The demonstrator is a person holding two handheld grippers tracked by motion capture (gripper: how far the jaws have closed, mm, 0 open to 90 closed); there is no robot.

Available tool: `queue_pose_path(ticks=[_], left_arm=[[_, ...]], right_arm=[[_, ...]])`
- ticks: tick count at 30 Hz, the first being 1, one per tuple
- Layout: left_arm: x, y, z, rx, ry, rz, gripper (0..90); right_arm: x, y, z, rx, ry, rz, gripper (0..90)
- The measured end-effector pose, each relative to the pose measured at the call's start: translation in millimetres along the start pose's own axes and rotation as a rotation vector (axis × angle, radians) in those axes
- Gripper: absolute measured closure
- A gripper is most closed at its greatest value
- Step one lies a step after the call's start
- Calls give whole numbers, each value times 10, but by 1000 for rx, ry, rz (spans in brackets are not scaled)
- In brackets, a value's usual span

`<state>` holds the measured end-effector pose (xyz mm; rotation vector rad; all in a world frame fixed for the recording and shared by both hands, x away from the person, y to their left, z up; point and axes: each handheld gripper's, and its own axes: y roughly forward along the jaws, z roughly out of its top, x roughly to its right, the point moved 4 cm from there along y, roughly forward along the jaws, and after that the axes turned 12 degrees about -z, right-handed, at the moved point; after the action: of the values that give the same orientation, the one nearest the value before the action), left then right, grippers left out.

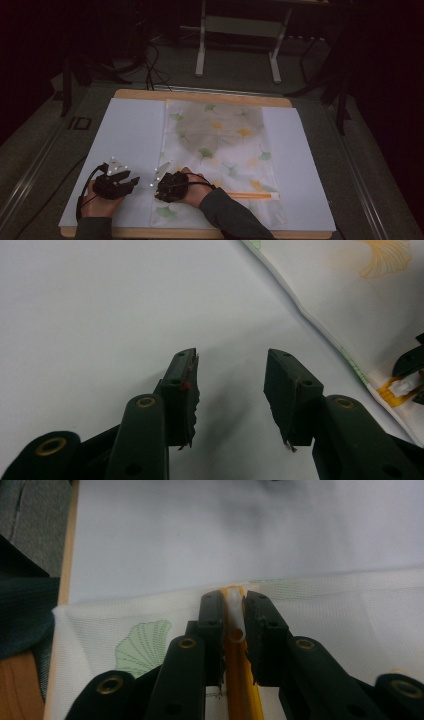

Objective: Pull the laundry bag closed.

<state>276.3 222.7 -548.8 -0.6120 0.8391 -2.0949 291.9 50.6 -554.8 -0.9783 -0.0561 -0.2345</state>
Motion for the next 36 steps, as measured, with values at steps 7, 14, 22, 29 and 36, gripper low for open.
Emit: queue_pose_path(ticks=[7,14,22,29,36], left_arm=[[23,27,0,-12,-3,-11,567],[33,30,-3,-14,-5,-21,570],[51,38,-3,-19,-3,-30,570],[83,37,-6,-25,-1,-40,570],[140,33,-32,-31,-7,-73,573]], right_arm=[[12,17,40,-42,-8,16,816],[20,16,44,-45,-12,17,832],[19,7,34,-36,-15,12,834],[17,-1,12,-15,-9,6,834],[22,-25,10,-9,-10,1,834]])
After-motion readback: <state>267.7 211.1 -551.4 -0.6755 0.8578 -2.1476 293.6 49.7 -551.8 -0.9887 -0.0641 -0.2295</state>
